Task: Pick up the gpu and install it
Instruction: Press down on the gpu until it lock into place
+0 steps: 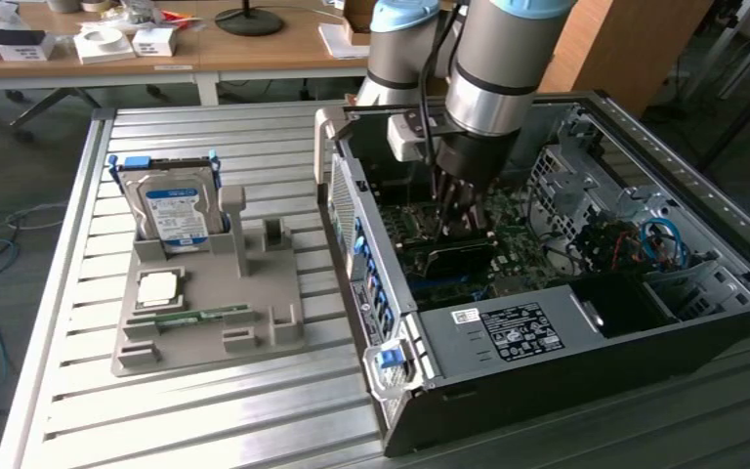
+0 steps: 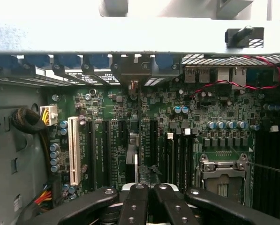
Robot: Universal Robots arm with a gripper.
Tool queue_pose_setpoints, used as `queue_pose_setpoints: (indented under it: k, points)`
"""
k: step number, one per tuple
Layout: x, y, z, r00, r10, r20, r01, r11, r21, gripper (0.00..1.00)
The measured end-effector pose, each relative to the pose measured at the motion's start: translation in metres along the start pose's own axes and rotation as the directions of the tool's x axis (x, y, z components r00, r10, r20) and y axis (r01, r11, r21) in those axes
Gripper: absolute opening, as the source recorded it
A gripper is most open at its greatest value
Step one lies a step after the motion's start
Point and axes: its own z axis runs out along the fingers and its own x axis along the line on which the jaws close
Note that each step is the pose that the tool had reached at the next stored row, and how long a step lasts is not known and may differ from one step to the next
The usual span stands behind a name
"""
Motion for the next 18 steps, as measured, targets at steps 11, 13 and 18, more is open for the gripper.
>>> queue_pose_setpoints:
  k: [11,13,18]
  points:
    - [0.0001,0.0000,0.0037,1.0000,0.000,-0.0002,0.000,1.0000,-0.0001,0.11]
    - [0.0001,0.0001,0.0037,1.0000,0.000,-0.0002,0.000,1.0000,-0.0001,0.11]
    - [0.0005,0.0001,0.0040,1.0000,0.000,0.0000,0.000,1.0000,0.0000,0.11]
